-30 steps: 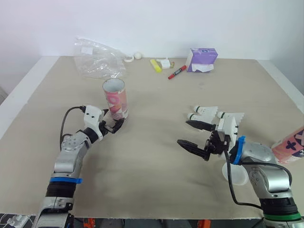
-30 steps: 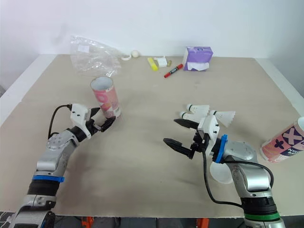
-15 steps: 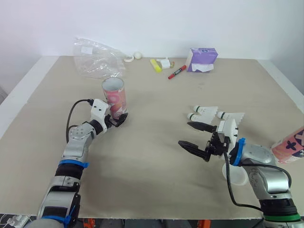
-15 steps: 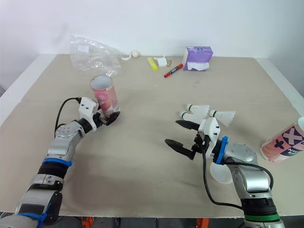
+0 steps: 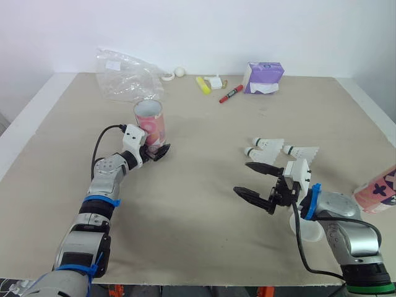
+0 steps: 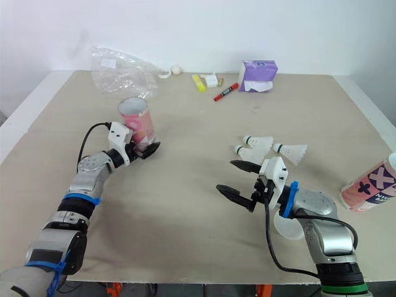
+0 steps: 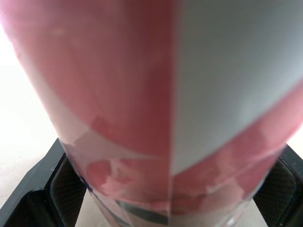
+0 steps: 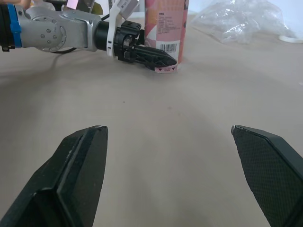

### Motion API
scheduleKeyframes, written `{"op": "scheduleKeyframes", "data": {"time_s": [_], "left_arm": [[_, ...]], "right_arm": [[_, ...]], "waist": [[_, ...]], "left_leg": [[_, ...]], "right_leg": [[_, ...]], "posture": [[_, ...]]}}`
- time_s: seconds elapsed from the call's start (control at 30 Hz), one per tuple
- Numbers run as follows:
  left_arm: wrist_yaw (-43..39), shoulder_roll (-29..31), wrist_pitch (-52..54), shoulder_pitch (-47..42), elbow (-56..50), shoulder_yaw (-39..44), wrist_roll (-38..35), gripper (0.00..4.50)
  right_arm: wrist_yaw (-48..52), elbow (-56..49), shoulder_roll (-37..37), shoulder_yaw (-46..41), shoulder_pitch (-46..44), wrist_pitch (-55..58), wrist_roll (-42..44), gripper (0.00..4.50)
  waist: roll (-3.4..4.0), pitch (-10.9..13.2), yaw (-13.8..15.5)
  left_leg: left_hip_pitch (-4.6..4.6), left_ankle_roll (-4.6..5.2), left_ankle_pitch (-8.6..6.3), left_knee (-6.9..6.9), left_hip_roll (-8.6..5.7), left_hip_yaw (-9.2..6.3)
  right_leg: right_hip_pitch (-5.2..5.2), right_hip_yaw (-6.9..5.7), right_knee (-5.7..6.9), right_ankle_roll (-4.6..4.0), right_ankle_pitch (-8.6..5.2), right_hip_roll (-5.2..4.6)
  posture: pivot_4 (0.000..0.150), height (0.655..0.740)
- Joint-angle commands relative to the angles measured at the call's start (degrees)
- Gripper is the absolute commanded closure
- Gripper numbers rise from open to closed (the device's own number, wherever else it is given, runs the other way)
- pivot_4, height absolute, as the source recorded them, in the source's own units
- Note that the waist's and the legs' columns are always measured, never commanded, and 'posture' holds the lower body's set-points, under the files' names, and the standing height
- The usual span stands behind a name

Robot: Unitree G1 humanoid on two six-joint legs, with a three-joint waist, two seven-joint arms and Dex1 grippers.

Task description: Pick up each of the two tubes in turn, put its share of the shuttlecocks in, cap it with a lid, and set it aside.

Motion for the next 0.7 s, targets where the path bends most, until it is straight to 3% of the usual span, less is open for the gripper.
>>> {"op": "scheduleKeyframes", "data": {"time_s": [0.03,0.17,0.7], "left_arm": [[-1.2,0.3,-3.0,-2.0,1.4,0.8,0.1,0.00],[-1.1,0.2,-4.3,-2.5,2.3,1.0,0.1,0.83],[-3.5,1.8,-7.9,-0.9,0.3,-0.6,2.2,0.83]], "right_arm": [[-0.1,-3.1,-0.9,-2.5,0.7,-0.3,1.3,0.03],[-0.6,-4.2,-1.0,-2.5,1.2,0.2,1.5,0.00],[-1.9,-7.0,-1.0,-2.1,0.3,3.2,2.7,0.00]], "waist": [[0.00,0.0,0.0],[0.00,0.0,0.0],[0.00,0.0,0.0]], "left_leg": [[0.00,0.00,0.00,0.00,0.00,0.00],[0.00,0.00,0.00,0.00,0.00,-0.01],[-0.01,0.00,0.00,0.00,0.00,-0.02]], "right_leg": [[0.00,0.00,0.00,0.00,0.00,0.00],[0.00,0.00,0.00,0.00,0.00,0.00],[0.00,0.00,0.01,0.00,0.00,0.00]], "posture": [[0.150,0.7400],[0.150,0.7400],[0.150,0.7400]]}}
